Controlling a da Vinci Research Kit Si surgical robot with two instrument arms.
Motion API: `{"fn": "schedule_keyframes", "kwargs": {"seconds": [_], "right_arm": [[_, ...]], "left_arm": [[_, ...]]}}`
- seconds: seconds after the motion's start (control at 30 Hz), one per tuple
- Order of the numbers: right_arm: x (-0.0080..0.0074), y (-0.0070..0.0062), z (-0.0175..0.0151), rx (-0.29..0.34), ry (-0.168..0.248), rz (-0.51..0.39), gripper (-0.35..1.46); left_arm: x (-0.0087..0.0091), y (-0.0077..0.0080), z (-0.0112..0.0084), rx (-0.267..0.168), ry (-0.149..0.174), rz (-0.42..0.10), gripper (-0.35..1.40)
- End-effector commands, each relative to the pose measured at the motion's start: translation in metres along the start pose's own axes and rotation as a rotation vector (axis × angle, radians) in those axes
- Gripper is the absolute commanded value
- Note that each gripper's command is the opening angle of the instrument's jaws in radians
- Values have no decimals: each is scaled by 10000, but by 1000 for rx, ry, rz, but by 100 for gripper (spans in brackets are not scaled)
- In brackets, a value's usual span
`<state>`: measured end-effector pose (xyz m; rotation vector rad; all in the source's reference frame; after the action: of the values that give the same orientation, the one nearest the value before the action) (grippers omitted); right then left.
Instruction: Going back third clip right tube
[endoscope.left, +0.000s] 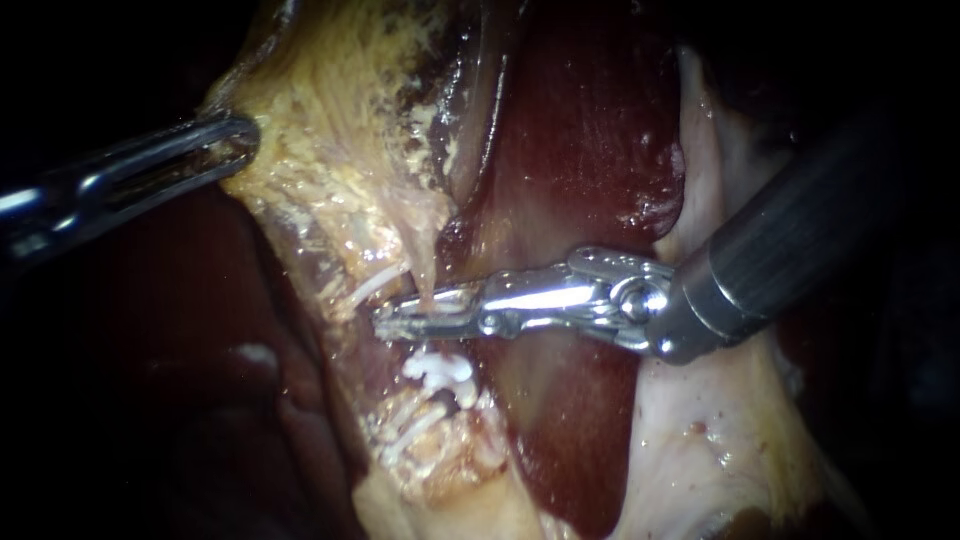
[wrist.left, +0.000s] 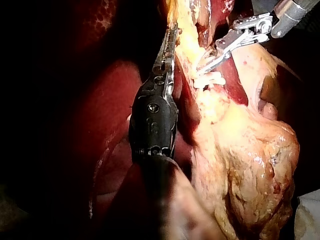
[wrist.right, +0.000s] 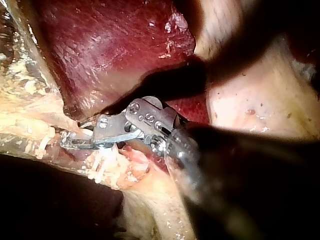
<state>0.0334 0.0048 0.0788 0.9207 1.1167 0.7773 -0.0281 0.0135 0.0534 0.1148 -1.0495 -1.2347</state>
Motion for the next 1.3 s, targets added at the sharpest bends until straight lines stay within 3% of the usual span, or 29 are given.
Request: {"fn": "schedule_keyframes", "kwargs": {"seconds": [0.03, 0.3, 0.43, 0.47, 0.8, 0.97, 1.13, 1.3], "right_arm": [[0, -1, 0, 0, 0, 0, -35], [0, -2, -2, 2, -1, 6, -33], [8, -5, -4, -26, 13, -7, 46], [10, -5, -5, -32, 21, -12, 52], [14, -1, -7, -65, 44, -110, 60], [9, -9, -4, -40, 30, -125, 60], [9, -10, -17, -33, 19, -259, 60], [9, -14, -51, -21, 7, -416, 60]], "left_arm": [[0, 0, 0, 1, 0, 0, -35], [0, 1, 1, -2, -1, 0, -35], [0, 1, 0, -2, -1, 0, -35], [0, 1, 0, -2, -1, 0, -35], [0, 1, -1, -2, -1, 1, -35], [0, 1, -2, -2, -1, 1, -35], [0, 1, -2, -2, -1, 1, -35], [0, 1, -3, -2, -1, 1, -35]]}}
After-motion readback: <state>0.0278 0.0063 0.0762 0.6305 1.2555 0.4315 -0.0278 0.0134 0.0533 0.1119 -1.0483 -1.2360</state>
